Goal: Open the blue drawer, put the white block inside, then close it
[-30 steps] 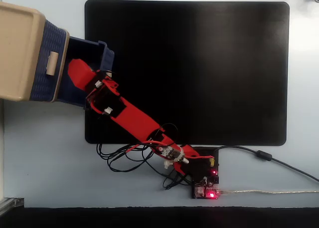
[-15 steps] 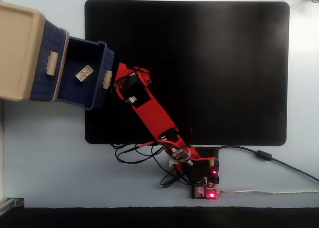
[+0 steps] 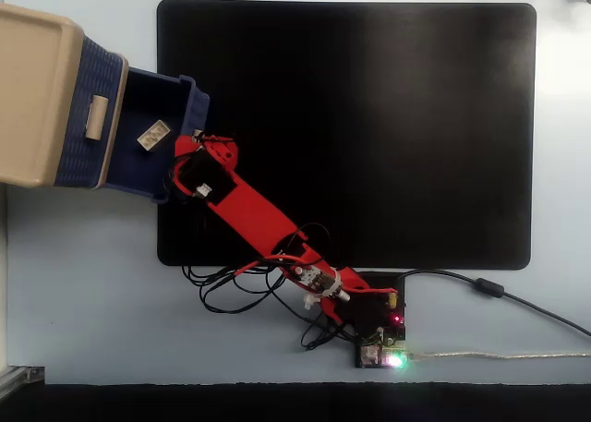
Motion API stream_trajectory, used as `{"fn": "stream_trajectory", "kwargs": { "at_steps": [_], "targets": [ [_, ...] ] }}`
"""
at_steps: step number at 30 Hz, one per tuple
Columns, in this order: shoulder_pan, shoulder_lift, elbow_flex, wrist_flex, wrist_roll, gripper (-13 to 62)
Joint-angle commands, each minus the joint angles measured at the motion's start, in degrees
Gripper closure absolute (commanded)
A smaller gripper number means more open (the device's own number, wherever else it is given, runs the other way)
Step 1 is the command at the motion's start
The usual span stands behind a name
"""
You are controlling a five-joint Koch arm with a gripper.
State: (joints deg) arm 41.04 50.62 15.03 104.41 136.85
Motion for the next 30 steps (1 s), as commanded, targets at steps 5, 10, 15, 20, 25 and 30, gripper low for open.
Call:
{"fn": "stream_trajectory", "kwargs": {
  "at_steps": [5,10,15,20,25,30],
  "targets": [
    [-2.29,-3.60,-1.05,-16.44,4.48,14.9],
    [-4.92,-7.56,-1.14,-33.31,4.57,14.9],
    [-6.86,-8.61,-1.14,-45.35,5.01,14.9],
    [-8.26,-8.09,-0.35,-46.93,8.35,14.5],
    [-5.54,4.13,-0.88,-21.88,8.17,14.6],
    [9.49,19.78,-0.35,5.10,4.92,15.0]
  ]
}}
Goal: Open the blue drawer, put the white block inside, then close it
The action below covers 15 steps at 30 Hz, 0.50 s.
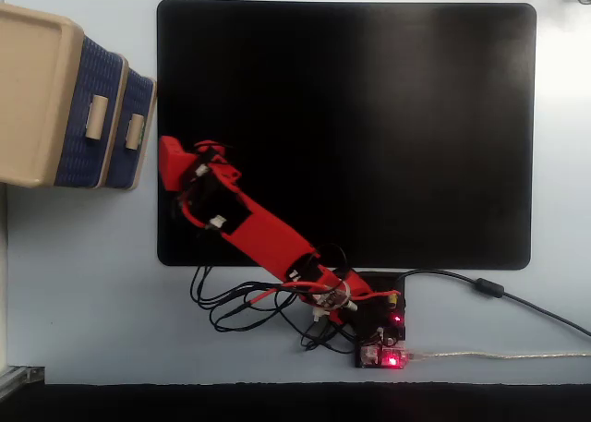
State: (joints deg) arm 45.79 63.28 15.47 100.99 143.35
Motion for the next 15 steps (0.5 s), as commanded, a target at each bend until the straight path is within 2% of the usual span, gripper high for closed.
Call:
{"fn": "stream_trajectory", "kwargs": {
  "at_steps": [1,6,9,15],
  "targets": [
    [7.65,9.58,-0.53,11.34,-4.66,15.1],
    [21.36,17.93,8.61,16.08,-34.98,15.3],
    [29.09,22.94,23.73,15.56,-48.52,15.4],
    [38.85,34.89,59.59,8.88,-54.67,15.3]
  ]
}}
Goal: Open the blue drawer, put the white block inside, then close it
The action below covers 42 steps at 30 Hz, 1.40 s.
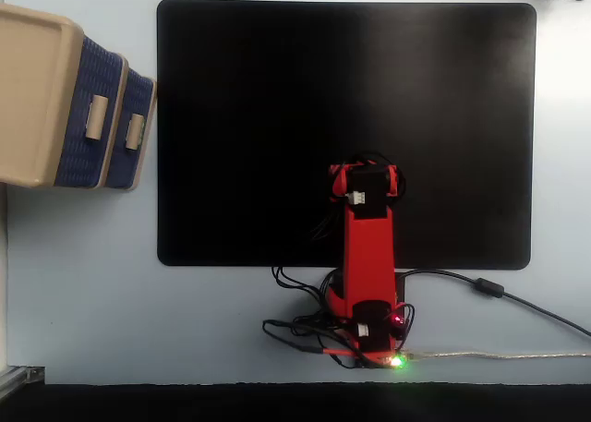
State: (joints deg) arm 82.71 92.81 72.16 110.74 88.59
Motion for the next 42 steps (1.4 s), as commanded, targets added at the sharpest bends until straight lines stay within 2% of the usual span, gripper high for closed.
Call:
{"fn": "stream_trajectory", "kwargs": {
  "at_steps": [1,6,13,16,42],
  "targets": [
    [2.55,7.91,8.70,-2.72,0.09,15.2],
    [4.31,21.18,35.07,-8.61,-0.09,15.0],
    [6.77,41.48,58.62,-8.61,-0.09,14.9],
    [6.86,41.84,64.25,-9.14,-0.18,14.8],
    [6.77,41.40,65.92,-11.87,-0.35,14.5]
  ]
}}
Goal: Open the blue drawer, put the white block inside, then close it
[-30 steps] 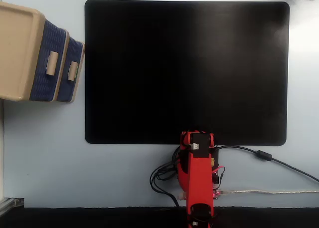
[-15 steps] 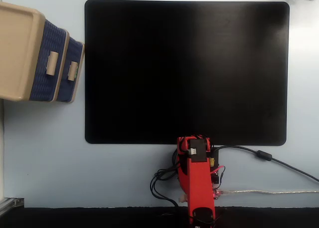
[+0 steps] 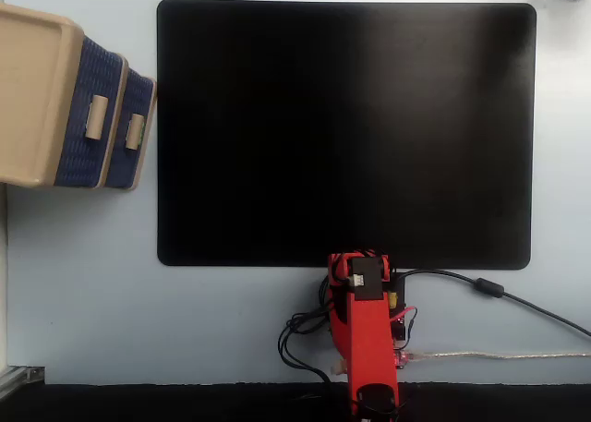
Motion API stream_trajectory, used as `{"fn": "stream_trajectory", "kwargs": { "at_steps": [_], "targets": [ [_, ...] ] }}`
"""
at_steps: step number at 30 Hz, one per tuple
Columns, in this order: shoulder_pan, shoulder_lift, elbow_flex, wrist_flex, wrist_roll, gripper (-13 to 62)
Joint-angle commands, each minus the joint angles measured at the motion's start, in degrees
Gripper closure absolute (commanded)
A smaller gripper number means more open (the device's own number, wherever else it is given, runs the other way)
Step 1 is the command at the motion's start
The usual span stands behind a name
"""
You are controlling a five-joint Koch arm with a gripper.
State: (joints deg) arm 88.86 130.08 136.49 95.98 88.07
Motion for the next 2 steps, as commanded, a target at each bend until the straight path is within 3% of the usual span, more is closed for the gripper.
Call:
{"fn": "stream_trajectory", "kwargs": {
  "at_steps": [1,2],
  "targets": [
    [0.62,4.13,1.58,2.90,0.18,14.5],
    [0.62,4.13,1.58,2.90,0.18,14.5]
  ]
}}
